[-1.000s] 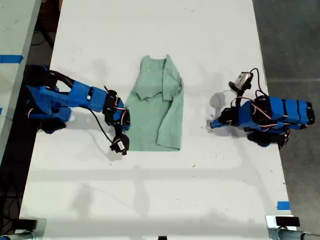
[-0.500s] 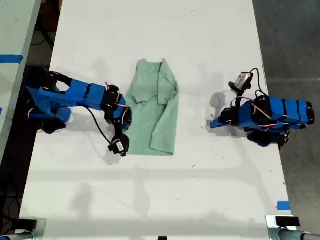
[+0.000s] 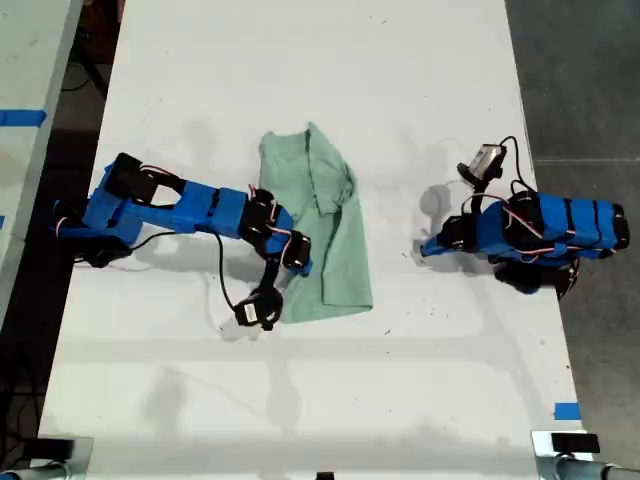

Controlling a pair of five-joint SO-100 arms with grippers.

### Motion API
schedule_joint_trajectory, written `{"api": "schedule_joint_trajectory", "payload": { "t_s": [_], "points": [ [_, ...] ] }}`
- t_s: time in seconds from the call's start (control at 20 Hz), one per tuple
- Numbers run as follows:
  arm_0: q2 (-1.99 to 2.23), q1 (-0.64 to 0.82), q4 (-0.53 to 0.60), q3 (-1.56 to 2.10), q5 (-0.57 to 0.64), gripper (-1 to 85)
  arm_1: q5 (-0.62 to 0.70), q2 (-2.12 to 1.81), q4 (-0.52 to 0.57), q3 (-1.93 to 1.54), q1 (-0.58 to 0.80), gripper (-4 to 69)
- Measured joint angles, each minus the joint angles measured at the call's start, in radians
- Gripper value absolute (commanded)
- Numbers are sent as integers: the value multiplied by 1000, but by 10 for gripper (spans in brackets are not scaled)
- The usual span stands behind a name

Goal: Fold t shirt

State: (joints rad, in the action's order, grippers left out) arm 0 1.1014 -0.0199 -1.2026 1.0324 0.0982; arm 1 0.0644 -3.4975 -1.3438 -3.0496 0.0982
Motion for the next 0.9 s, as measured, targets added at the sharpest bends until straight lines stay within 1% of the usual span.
{"api": "schedule_joint_trajectory", "payload": {
  "t_s": [0.05, 0.1, 0.15, 0.3, 0.4, 0.55, 0.6, 0.65, 0.75, 0.8, 0.9],
  "points": [
    [0, 2, 32, 0, 20, 18, 0, 0, 0, 0, 0, 17],
    [0, 3, 61, 0, 35, 123, 0, 0, 0, 0, 0, 17],
    [0, 6, 83, 0, 40, 161, 0, 0, 0, 0, 0, 17],
    [0, 31, 101, 0, 40, 179, 0, 0, 0, 0, 0, 17],
    [-3, 58, 101, 0, 44, 175, 0, 0, 0, 0, 0, 17],
    [-23, 115, 92, 0, 84, 182, 0, 0, 0, 0, 0, 17],
    [-23, 123, 81, 0, 97, 176, 0, 0, 0, 0, 0, 17],
    [-23, 124, 66, 0, 107, 150, 0, 0, 0, 0, 0, 17],
    [9, 129, 37, 0, 133, 21, 0, 0, 0, 0, 0, 17],
    [49, 137, 25, 0, 150, 0, 0, 0, 0, 0, 0, 17],
    [146, 163, -6, 0, 181, 0, 0, 0, 0, 0, 0, 17]
  ]
}}
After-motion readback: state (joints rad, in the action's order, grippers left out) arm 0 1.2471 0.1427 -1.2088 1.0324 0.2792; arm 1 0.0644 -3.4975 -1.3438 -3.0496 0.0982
